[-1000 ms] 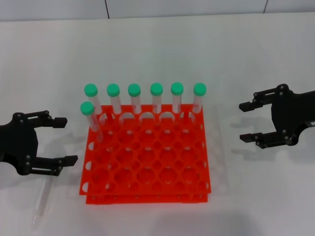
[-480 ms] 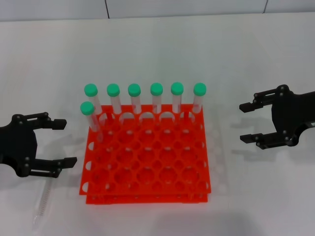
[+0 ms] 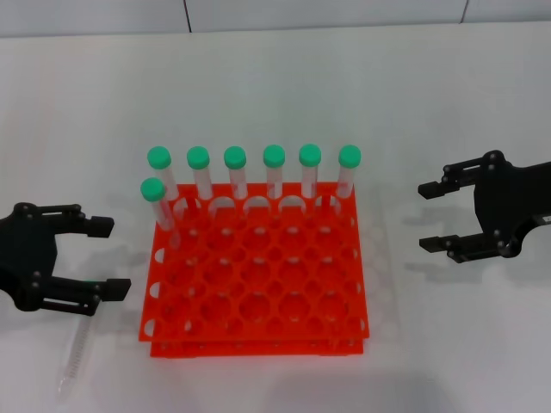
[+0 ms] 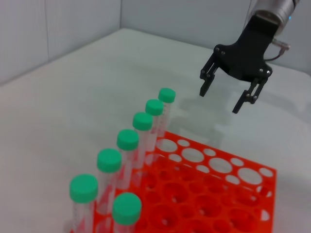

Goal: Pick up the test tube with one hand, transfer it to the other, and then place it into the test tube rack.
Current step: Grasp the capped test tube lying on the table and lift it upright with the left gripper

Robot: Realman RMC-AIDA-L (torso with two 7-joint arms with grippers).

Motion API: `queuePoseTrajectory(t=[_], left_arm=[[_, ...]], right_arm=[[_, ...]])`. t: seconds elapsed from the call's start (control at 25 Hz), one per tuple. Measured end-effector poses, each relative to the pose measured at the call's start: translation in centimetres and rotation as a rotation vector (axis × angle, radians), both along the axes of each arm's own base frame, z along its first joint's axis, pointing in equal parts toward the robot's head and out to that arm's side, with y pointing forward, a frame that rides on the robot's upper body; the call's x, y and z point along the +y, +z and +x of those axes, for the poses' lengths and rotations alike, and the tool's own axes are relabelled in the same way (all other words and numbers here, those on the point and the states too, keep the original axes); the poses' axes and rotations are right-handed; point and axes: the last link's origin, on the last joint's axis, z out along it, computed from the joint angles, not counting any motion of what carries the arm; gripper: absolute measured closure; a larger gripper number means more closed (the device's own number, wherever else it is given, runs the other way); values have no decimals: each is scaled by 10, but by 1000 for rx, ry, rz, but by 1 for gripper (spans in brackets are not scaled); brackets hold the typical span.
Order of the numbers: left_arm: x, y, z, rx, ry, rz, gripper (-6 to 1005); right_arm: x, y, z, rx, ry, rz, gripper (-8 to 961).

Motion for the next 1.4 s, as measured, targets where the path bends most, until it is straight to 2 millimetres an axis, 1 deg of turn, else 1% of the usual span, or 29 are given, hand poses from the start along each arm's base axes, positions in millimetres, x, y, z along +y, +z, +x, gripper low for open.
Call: queuePoseTrajectory(t=[0.16,0.28,0.48,0.64,0.76,0.88,0.92,1.0,1.24,1.4], left_arm=[[-1,7,11,24,126,-37,110],[0,12,16,77,231,-65,110],[7,18,23,161,458,-116,110],[12,18,30,162,606,-138,110],[16,21,34,155,686,-135,110],[18,25,34,162,731,-131,110],[19,29,33,185,780,-127,110],[20,30,33,216,811,-130,110],[20,21,33,382,862,-180,110],[25,19,34,445,880,-196,111]], right_arm=[[1,0,0,-2,1,6,317],[1,0,0,-3,2,7,317],[2,1,1,-6,6,11,317],[2,1,1,-8,11,13,318],[2,1,2,-12,20,22,318],[2,0,3,-11,18,24,318],[3,0,3,-11,17,24,318],[4,0,3,-11,18,25,318],[4,1,4,-13,16,34,318],[5,1,4,-14,16,39,318]])
